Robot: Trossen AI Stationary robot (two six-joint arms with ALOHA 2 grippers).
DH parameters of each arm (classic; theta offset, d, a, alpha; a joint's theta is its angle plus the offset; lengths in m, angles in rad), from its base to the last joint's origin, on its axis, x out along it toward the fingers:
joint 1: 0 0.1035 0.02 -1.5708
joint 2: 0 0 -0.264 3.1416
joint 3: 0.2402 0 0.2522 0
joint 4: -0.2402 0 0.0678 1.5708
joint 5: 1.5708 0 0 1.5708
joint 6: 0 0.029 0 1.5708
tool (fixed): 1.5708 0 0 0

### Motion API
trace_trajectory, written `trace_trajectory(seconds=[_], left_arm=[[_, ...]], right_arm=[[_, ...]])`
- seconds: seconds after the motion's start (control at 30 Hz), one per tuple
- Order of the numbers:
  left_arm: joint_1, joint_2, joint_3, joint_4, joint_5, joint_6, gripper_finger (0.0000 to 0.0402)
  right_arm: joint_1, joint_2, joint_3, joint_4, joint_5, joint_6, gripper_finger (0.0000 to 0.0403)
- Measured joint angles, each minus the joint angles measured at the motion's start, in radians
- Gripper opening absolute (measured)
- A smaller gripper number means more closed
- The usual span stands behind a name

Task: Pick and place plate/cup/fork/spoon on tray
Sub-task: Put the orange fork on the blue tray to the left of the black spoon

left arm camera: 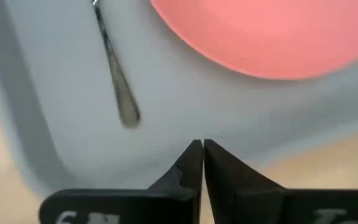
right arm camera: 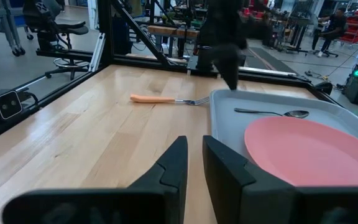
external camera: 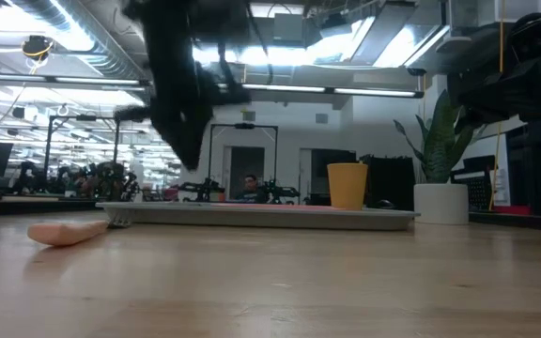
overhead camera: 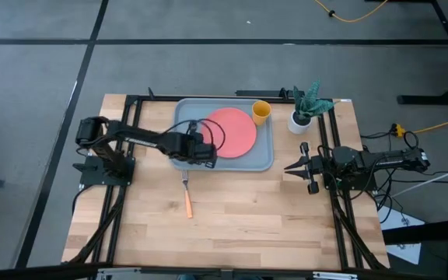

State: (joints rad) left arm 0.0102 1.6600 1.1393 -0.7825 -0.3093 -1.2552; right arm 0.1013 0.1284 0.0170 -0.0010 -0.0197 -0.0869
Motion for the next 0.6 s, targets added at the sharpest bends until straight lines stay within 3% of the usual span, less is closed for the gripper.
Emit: trace_trajectory(seconds=[0.17,0.3,0.43,0.6], left_arm=[[-0.188,-0.012,0.085,-0.181,-0.062,-0.305,0.0009],[-0.329,-0.011,0.085,-0.171,-0.119,-0.528,0.0009],[-0.419,-0.010,0.067,-0.161,-0.181,-0.651,0.0009],[-0.453,0.003,0.037,-0.128,-0.198,-0.645,0.0009]], right_arm=[[0.000,0.000,0.000,0.000,0.000,0.000,0.0056],[0.000,0.000,0.000,0.000,0.000,0.000,0.0056],[0.000,0.000,0.000,0.000,0.000,0.000,0.0056],[0.000,0.000,0.000,0.000,0.000,0.000,0.0056]])
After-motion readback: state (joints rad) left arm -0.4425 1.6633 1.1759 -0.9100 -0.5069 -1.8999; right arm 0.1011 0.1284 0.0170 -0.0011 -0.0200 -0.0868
